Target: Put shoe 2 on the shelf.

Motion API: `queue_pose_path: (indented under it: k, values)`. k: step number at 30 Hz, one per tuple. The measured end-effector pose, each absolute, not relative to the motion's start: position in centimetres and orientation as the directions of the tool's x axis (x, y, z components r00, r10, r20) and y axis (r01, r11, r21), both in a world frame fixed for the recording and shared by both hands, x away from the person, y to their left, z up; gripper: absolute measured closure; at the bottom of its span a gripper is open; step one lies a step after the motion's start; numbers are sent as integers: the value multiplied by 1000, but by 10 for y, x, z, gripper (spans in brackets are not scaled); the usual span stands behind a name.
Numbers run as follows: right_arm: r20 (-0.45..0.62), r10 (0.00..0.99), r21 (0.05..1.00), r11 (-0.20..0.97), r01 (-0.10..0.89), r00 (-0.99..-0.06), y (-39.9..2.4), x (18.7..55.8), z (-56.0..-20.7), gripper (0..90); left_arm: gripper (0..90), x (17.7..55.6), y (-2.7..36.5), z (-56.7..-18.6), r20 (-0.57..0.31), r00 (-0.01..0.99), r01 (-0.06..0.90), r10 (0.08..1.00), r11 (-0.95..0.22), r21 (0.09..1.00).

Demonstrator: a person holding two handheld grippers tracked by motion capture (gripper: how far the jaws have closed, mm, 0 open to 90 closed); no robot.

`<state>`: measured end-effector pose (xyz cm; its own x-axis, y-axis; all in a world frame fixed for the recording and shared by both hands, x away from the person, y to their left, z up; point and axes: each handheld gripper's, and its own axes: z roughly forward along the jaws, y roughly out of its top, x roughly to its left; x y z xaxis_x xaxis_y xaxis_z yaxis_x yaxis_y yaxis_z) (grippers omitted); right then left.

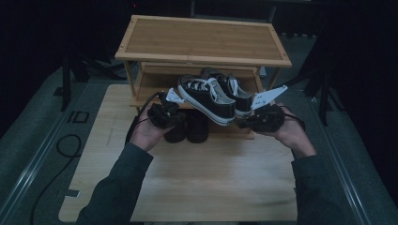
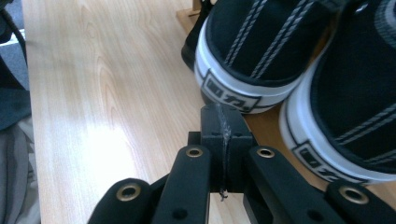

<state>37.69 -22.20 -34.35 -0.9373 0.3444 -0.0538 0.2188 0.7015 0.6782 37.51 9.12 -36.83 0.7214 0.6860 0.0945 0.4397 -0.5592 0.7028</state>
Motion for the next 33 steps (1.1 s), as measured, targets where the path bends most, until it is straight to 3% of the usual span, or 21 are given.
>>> queue_pose_path:
  k: [17,33]
  values:
    - [-18,323,653,720,233,-946,-216,379,-380,898,900,400,73,-361,218,637,426,740,-572,701]
    - [0,323,655,715,244,-946,-217,379,-389,897,900,417,69,-369,279,560,456,780,-571,683]
